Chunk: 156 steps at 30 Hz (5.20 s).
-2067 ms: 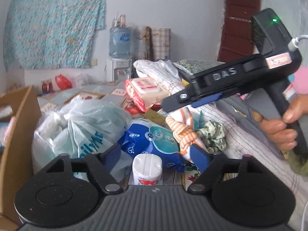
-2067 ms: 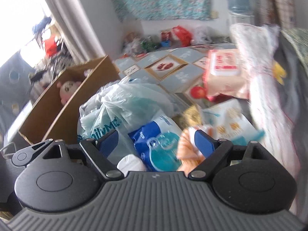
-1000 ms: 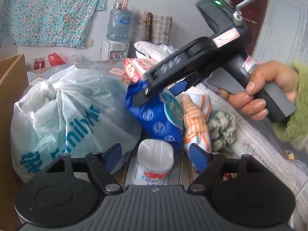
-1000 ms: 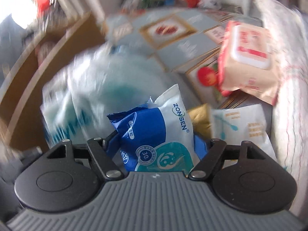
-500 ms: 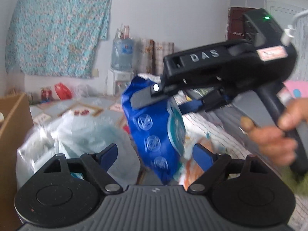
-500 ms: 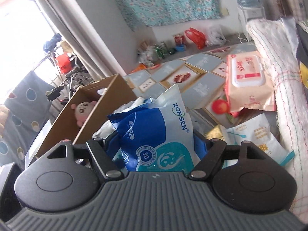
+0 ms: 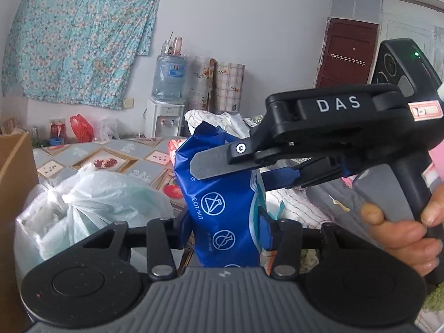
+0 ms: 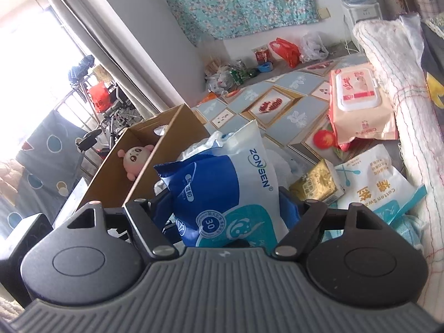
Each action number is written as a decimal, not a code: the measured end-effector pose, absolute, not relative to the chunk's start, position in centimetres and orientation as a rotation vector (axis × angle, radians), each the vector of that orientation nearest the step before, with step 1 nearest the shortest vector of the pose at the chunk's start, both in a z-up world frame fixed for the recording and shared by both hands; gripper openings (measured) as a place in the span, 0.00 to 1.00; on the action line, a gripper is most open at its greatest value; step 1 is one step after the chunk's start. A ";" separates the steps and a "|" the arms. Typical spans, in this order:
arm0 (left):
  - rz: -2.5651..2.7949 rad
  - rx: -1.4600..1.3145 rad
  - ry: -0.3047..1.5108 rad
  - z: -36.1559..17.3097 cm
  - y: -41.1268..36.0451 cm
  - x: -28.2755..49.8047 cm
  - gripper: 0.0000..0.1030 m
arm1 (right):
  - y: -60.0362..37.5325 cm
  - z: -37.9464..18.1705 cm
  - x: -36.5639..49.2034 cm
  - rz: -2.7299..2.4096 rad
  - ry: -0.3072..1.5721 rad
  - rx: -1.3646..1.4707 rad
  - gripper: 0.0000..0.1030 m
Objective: Organize soft objects
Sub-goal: 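Carry the wipes pack to the cardboard box and open both grippers inside, then move both tools back over the remaining clutter, then grasp the white-and-teal cotton swab pack with the right gripper while left gripper pinches it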
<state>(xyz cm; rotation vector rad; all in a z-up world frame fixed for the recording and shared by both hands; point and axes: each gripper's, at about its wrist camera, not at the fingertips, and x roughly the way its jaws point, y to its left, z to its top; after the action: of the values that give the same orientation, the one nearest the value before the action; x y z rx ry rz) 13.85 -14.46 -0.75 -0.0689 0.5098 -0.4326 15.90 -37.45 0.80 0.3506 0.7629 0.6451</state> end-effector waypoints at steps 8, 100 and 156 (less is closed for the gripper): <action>-0.309 -0.066 0.454 2.8 -10.5 10.2 0.46 | -32.1 4.5 14.6 0.758 0.734 0.311 0.73; 0.313 -0.193 0.476 4.2 17.3 0.7 0.88 | 4.2 1.4 20.4 1.166 1.329 0.553 0.88; -0.515 0.381 0.600 -7.5 -26.6 18.6 0.30 | -47.6 -9.0 23.1 0.230 1.013 0.577 0.21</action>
<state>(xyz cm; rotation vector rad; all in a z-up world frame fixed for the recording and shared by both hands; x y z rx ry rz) 18.56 -26.57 -7.50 0.3808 0.6003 -0.5149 23.13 -47.58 -8.96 0.5766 1.0134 0.2299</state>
